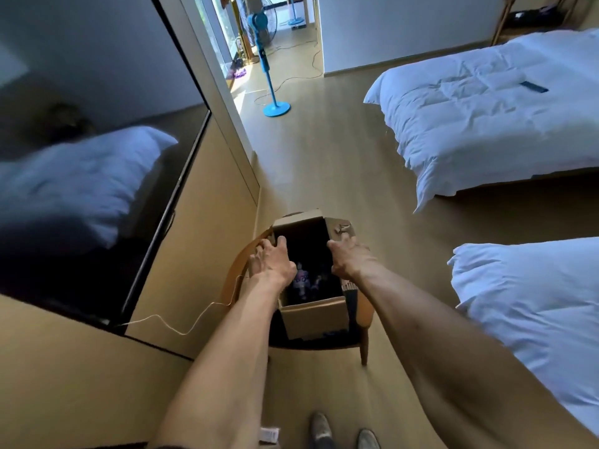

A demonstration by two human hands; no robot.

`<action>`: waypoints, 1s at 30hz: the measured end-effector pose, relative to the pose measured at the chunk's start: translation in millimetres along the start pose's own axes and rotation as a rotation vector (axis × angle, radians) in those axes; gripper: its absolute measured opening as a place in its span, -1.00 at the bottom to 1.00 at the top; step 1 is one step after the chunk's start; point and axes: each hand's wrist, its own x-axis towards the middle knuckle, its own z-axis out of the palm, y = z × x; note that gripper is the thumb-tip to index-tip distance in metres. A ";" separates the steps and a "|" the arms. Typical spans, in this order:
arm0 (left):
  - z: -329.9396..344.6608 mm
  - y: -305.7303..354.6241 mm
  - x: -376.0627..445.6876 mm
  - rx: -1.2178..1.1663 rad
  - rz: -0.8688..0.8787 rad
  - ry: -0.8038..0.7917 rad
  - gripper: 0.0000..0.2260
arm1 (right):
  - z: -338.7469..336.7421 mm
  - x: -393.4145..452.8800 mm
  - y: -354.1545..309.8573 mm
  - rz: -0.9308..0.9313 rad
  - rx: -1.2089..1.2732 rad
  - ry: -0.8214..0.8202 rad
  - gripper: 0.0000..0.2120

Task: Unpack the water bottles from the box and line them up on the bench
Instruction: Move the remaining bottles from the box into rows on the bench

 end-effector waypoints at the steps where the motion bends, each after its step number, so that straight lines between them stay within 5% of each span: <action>1: 2.0 5.2 6.2 -0.007 0.011 -0.007 -0.53 | 1.2 4.8 4.9 0.005 0.004 -0.007 -0.57; 14: 23.5 30.8 99.2 0.015 0.123 -0.108 -0.55 | 13.6 82.9 34.3 0.066 0.043 -0.081 -0.64; 30: 85.8 -45.1 202.7 -0.031 0.017 -0.288 -0.51 | 61.7 215.5 -37.9 -0.066 0.077 -0.271 -0.63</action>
